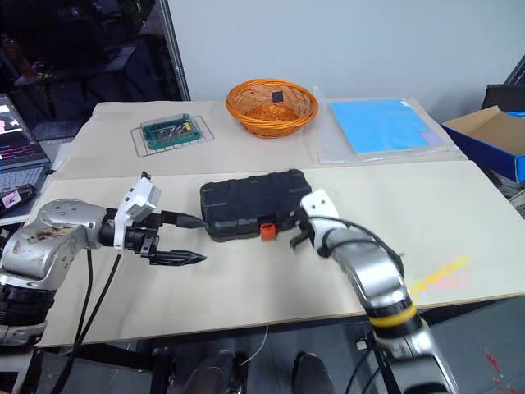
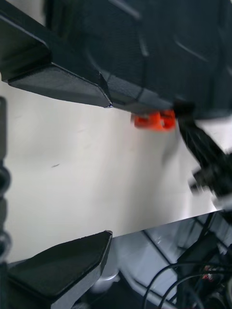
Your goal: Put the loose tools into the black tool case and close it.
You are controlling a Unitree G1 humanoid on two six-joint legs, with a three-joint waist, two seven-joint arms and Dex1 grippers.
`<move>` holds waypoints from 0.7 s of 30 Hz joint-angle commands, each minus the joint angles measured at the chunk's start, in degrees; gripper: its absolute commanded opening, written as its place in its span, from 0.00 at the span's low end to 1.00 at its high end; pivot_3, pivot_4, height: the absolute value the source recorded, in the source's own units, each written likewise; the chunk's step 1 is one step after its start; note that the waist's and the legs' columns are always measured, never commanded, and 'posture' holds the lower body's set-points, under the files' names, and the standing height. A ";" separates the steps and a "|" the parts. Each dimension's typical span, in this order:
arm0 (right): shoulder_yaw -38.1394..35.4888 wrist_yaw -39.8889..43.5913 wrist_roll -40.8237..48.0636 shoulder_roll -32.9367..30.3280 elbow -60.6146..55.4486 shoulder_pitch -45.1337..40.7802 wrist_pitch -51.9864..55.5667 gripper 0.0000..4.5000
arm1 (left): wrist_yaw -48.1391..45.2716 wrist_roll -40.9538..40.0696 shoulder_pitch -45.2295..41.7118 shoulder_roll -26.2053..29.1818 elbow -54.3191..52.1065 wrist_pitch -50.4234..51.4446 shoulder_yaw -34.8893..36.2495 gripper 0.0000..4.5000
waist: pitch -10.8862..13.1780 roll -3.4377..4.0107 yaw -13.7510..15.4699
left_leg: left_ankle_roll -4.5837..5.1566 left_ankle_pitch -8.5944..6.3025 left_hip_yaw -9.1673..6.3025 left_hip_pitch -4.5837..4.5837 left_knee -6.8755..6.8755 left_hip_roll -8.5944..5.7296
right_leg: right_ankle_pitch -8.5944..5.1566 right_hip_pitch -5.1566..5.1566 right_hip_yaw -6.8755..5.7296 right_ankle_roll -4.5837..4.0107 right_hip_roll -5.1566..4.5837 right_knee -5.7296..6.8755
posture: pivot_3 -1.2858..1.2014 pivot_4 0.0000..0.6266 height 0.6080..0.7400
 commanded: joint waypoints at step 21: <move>-7.67 12.49 10.45 0.16 -14.31 5.34 -2.53 1.00 | 8.93 10.95 -13.06 -11.31 14.38 -5.83 -10.39 0.97 | 0.02 0.02 -0.31 | 0.03 -0.04 -0.03 0.15 0.04 0.15 | -0.03 0.02 0.19 0.06 0.29 0.23 | 0.52 0.24 1.00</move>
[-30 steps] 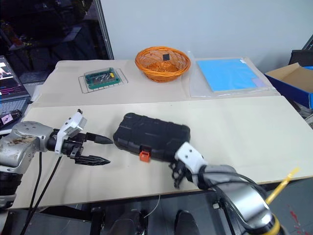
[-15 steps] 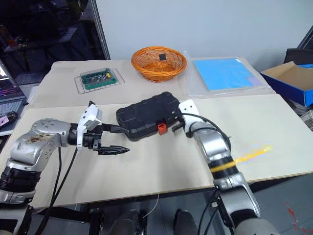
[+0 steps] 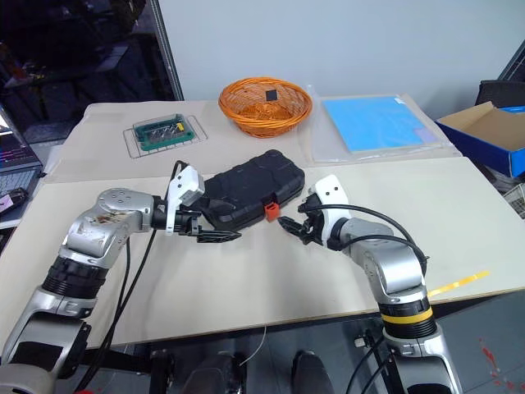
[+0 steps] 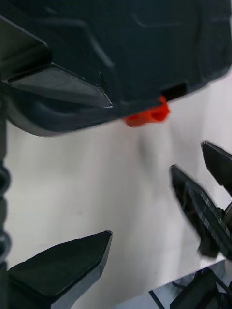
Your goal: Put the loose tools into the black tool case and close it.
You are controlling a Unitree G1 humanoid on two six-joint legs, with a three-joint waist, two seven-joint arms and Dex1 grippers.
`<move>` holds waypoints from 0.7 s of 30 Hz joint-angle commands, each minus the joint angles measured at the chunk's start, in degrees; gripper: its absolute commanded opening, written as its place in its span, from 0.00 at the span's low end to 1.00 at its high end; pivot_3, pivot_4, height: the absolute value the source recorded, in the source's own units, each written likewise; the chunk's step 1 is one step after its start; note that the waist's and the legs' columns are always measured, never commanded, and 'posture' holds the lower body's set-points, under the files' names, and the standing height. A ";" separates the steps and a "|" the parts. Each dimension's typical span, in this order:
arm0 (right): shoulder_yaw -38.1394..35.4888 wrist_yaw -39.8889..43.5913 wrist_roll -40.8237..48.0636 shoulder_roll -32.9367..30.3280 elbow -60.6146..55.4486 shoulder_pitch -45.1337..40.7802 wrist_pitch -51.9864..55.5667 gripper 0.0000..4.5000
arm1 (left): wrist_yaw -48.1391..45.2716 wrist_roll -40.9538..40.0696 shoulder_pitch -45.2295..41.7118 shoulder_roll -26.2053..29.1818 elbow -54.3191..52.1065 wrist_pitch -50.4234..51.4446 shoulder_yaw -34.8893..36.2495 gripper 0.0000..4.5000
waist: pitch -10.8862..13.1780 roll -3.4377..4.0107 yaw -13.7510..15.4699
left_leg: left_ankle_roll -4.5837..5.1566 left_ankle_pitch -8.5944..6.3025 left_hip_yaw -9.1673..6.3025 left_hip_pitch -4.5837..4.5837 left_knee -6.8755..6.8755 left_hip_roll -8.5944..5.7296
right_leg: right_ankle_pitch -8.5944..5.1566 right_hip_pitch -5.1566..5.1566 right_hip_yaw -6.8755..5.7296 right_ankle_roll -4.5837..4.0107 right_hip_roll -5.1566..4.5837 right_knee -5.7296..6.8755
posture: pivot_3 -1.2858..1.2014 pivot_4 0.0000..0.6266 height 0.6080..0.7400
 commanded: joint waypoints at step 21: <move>4.38 -2.75 -8.78 8.25 23.10 -6.18 -20.33 0.94 | 3.26 2.78 1.33 0.00 1.91 -2.52 1.24 0.97 | 0.00 0.00 -0.05 | -0.04 0.04 0.00 0.02 0.00 -0.04 | 0.22 -0.08 0.07 -0.47 -0.01 0.28 | 0.52 0.24 1.00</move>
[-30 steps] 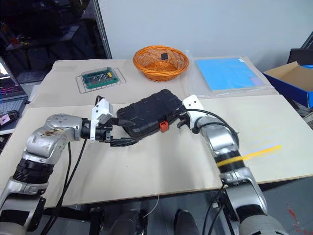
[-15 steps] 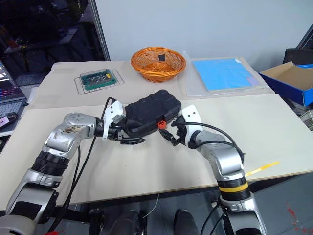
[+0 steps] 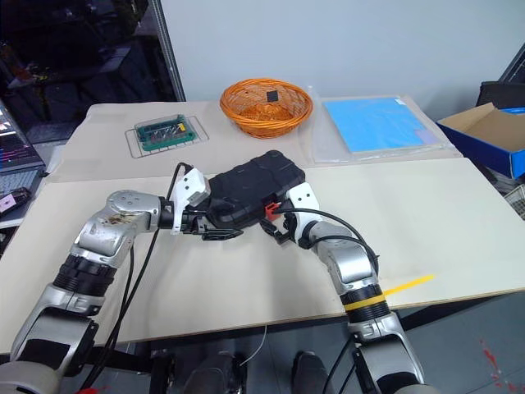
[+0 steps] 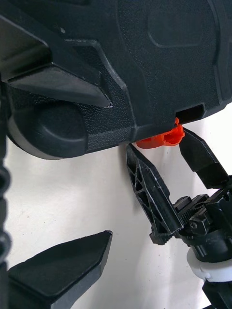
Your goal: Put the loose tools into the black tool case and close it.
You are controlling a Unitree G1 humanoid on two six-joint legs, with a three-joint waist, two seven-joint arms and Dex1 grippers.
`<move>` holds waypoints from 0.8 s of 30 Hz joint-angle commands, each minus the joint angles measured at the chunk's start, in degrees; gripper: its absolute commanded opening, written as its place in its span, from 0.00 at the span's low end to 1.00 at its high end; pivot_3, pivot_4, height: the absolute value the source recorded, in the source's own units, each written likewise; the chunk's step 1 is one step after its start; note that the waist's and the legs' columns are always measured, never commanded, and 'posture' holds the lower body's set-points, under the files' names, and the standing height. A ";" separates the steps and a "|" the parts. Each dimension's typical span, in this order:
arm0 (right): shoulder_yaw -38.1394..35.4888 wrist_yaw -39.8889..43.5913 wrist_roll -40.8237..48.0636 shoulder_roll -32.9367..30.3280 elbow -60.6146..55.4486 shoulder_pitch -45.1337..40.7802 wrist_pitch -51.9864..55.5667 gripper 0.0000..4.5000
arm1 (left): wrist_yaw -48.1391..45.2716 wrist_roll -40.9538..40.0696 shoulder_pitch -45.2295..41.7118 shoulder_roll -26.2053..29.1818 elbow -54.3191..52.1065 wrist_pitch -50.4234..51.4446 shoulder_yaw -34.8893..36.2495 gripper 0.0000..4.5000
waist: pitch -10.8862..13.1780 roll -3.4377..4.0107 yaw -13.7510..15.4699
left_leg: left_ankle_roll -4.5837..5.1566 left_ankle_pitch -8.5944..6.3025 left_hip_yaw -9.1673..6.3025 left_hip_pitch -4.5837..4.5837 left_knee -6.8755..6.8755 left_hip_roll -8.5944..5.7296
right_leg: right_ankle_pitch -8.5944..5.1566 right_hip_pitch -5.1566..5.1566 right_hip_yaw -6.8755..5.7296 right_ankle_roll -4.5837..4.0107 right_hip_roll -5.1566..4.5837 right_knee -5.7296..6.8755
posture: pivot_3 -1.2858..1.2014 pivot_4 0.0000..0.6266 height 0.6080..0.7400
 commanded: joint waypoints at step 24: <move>1.48 3.20 -0.85 -2.98 -10.85 -3.25 6.08 0.26 | 0.92 0.09 2.58 0.67 -4.44 1.67 0.95 0.97 | 0.01 0.01 0.13 | -0.01 -0.01 0.00 -0.04 0.00 0.00 | -0.03 -0.04 0.00 0.00 -0.01 -0.02 | 0.52 0.24 1.00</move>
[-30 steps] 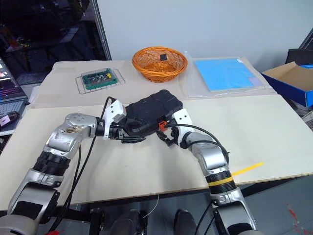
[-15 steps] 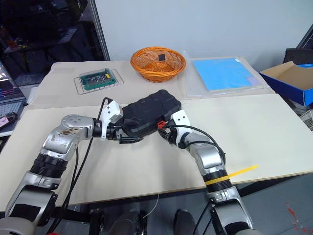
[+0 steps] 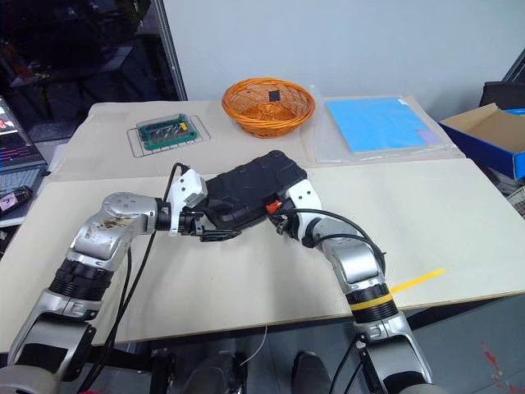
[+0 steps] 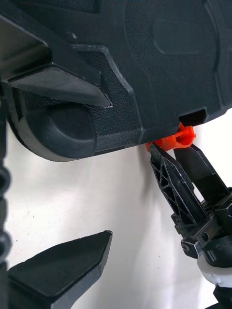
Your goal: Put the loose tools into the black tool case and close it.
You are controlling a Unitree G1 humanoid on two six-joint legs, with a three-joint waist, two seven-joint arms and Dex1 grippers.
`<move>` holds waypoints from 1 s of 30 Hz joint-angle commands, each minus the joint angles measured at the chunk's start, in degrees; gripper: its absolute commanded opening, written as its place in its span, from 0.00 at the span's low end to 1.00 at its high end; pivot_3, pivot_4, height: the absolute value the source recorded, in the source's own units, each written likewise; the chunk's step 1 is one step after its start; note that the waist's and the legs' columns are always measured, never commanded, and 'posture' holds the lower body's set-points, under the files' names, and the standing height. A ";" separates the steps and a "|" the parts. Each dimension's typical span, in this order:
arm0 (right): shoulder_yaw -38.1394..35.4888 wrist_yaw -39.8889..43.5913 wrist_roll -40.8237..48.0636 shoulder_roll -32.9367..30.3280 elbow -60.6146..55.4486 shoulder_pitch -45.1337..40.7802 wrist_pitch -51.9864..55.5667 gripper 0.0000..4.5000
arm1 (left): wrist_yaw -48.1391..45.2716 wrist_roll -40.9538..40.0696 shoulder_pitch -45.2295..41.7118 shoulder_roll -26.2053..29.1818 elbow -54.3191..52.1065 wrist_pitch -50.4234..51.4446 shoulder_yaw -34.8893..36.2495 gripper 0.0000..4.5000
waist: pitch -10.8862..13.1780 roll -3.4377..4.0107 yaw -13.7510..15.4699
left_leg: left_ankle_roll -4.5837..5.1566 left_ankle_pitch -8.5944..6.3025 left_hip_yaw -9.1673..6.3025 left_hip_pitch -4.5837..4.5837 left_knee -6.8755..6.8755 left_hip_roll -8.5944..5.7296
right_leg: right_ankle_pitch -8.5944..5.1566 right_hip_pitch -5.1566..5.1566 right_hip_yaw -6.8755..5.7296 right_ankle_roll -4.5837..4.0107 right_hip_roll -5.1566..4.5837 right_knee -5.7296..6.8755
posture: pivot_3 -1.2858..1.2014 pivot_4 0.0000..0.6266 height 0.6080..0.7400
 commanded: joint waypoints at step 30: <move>-4.82 -2.50 2.45 2.97 -4.69 -0.55 4.75 0.05 | 1.82 1.13 1.46 -0.26 -2.15 3.32 -0.74 0.97 | 0.00 0.00 -0.17 | -0.09 -0.04 0.00 0.06 0.00 0.05 | -0.03 0.01 -0.01 -0.04 0.00 0.02 | 0.52 0.24 1.00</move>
